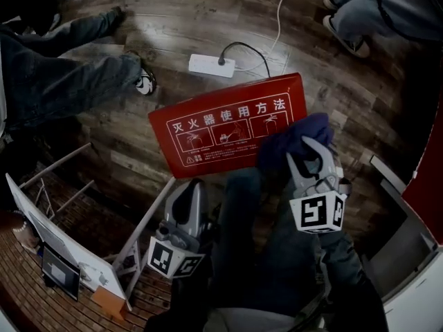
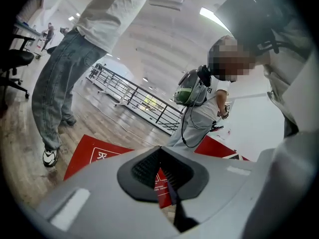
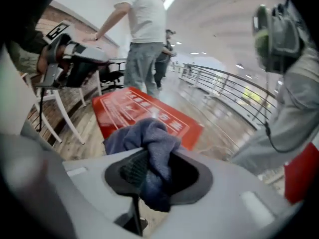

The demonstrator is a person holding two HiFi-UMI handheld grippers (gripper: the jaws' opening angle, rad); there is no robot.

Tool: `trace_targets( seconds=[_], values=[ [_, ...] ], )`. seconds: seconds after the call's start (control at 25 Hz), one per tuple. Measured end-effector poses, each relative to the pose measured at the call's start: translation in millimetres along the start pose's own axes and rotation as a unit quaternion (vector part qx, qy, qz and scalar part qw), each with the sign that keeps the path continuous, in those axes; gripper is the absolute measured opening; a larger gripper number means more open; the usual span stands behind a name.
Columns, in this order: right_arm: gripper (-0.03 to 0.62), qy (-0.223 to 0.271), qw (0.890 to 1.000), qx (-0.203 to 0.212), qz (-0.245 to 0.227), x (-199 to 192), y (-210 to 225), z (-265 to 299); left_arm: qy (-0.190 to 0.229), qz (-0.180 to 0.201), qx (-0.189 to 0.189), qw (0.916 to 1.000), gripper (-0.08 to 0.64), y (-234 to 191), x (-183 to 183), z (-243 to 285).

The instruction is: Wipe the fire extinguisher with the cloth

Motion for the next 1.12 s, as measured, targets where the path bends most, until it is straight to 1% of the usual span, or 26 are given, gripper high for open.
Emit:
trace_targets(
  seconds=[0.04,0.08,0.16,0.2,0.24,0.28,0.36,0.4,0.48,0.52,0.56,0.6,0.64,0.72,0.8,0.84,0.88,0.92,0.96,1.04,1.08,1.12],
  values=[
    [0.123,-0.017,0.999,-0.021,0.022,-13.7,17.8,-7.2,-0.002,-0.003,0.002,1.0000,0.006,-0.1,-3.8,-1.4],
    [0.123,-0.036,0.998,-0.034,0.027,-22.7,28.0,-11.8,-0.006,-0.006,0.005,1.0000,0.006,-0.9,-8.3,-2.3],
    [0.121,-0.062,0.997,-0.052,0.000,-21.9,28.8,-12.0,-0.018,-0.011,0.014,0.9997,0.006,-5.0,-18.2,-3.3],
    [0.120,-0.062,0.996,-0.056,-0.017,-13.3,21.1,-7.9,-0.025,-0.013,0.019,0.9994,0.006,-7.6,-23.2,-3.8],
    [0.118,-0.054,0.997,-0.052,-0.030,-0.7,8.0,-1.3,-0.031,-0.014,0.022,0.9992,0.005,-10.2,-28.0,-4.4],
    [0.118,-0.039,0.998,-0.036,-0.039,14.5,-10.8,7.4,-0.036,-0.015,0.025,0.9989,0.005,-12.4,-32.5,-5.0],
    [0.118,-0.002,0.998,0.026,-0.062,46.1,-64.8,28.0,-0.044,-0.016,0.028,0.9985,0.005,-16.2,-39.5,-6.9],
    [0.118,0.015,0.995,0.064,-0.081,59.8,-96.7,37.7,-0.046,-0.016,0.031,0.9984,0.005,-18.2,-41.8,-8.3],
    [0.118,0.045,0.982,0.130,-0.133,81.6,-155.9,51.1,-0.045,-0.017,0.038,0.9981,0.005,-23.0,-43.8,-11.8],
    [0.119,0.056,0.974,0.151,-0.158,88.7,-176.3,55.0,-0.044,-0.019,0.041,0.9980,0.005,-25.6,-43.4,-13.1],
    [0.119,0.061,0.969,0.161,-0.176,92.6,-187.5,57.5,-0.042,-0.021,0.042,0.9980,0.005,-27.6,-42.3,-13.6],
    [0.119,0.061,0.967,0.163,-0.184,92.8,-189.5,58.2,-0.042,-0.021,0.040,0.9981,0.005,-28.5,-40.8,-13.4],
    [0.120,0.056,0.969,0.160,-0.180,89.3,-183.0,56.8,-0.044,-0.021,0.034,0.9982,0.005,-27.9,-39.2,-12.7],
    [0.120,0.042,0.979,0.133,-0.149,72.7,-146.2,46.9,-0.052,-0.014,0.024,0.9982,0.005,-23.1,-37.2,-10.0],
    [0.120,0.040,0.992,0.078,-0.091,47.8,-82.8,28.7,-0.059,-0.005,0.012,0.9982,0.005,-15.9,-37.1,-3.7],
    [0.119,0.048,0.996,0.045,-0.055,34.3,-47.0,18.6,-0.060,-0.001,0.006,0.9982,0.006,-12.1,-38.2,1.9],
    [0.120,0.061,0.998,0.019,-0.016,20.1,-13.8,8.9,-0.060,0.002,0.002,0.9982,0.005,-8.1,-40.2,8.2],
    [0.120,0.074,0.997,0.004,0.028,5.3,13.0,0.4,-0.058,0.002,0.000,0.9983,0.005,-3.0,-43.7,13.7],
    [0.120,0.084,0.994,0.003,0.075,-9.4,31.8,-6.4,-0.058,-0.001,0.001,0.9983,0.005,3.6,-48.6,18.0],
    [0.120,0.086,0.982,0.027,0.164,-37.6,51.1,-12.5,-0.060,-0.010,0.001,0.9981,0.005,20.2,-60.7,25.9],
    [0.118,0.080,0.978,0.044,0.189,-49.9,57.0,-11.2,-0.061,-0.015,-0.001,0.9981,0.005,29.0,-66.3,30.9],
    [0.118,0.075,0.975,0.061,0.199,-60.6,61.9,-7.7,-0.060,-0.020,-0.003,0.9980,0.006,37.6,-71.0,35.9]
  ],
)
Point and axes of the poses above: the fingertips, and each gripper's own axes: z forward along the fingers, y to its right, x out of its top, the point moved 1 cm from there along -z, backward along the fingers, and after that the axes turned 2 degrees about z, right-handed, at the moved point
